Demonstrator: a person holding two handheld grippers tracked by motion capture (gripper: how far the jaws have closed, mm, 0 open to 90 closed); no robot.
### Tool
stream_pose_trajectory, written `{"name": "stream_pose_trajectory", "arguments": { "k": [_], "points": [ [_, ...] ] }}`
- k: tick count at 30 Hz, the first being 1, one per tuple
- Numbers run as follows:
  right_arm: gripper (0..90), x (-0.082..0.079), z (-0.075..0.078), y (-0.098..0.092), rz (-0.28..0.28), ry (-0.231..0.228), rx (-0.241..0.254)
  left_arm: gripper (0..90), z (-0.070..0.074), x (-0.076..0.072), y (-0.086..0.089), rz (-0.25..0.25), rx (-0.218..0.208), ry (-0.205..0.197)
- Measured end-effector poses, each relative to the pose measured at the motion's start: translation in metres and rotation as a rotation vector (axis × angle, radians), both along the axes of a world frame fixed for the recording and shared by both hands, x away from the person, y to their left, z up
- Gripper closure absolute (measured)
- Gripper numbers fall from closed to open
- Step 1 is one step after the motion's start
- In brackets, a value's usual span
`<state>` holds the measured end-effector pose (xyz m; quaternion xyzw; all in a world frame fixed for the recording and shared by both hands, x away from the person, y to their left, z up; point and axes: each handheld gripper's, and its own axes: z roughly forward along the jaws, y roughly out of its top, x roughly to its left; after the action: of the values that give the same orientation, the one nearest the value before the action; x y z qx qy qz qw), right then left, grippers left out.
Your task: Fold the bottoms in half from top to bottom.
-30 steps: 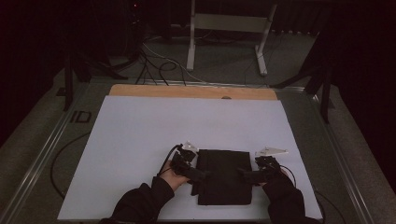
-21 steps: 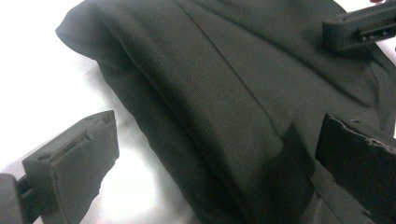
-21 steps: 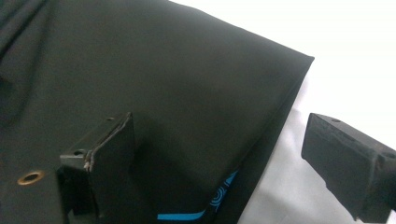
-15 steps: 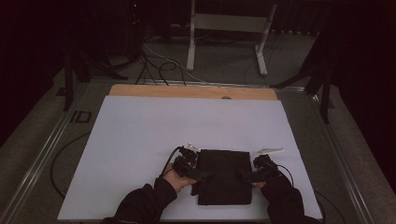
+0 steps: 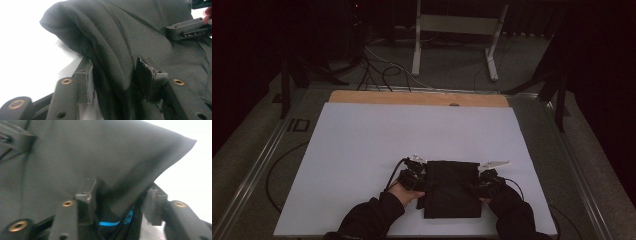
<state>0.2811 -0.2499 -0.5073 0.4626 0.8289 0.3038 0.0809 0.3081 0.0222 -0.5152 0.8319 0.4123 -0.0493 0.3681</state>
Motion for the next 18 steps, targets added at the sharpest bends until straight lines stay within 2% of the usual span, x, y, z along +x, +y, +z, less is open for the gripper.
{"name": "stream_pose_trajectory", "arguments": {
  "k": [2,4,6,10,18],
  "points": [
    [53.0,0.0,0.0,0.001,0.006,-0.005,-0.002,52.5,0.0,0.0,-0.001,0.0,0.0,-0.003],
    [59.3,-0.001,0.0,0.003,0.035,-0.012,-0.013,56.0,0.0,0.0,-0.002,-0.014,0.015,-0.014],
    [71.1,-0.002,0.0,0.006,0.069,-0.002,-0.002,61.8,0.0,0.0,-0.003,-0.017,0.021,-0.02],
    [74.2,-0.003,0.001,0.01,0.079,-0.01,-0.013,70.8,-0.001,-0.003,-0.005,-0.022,0.022,-0.044],
    [77.5,-0.005,0.003,0.01,0.056,-0.025,-0.008,74.8,0.003,-0.006,-0.008,-0.02,0.023,-0.068]
  ]
}}
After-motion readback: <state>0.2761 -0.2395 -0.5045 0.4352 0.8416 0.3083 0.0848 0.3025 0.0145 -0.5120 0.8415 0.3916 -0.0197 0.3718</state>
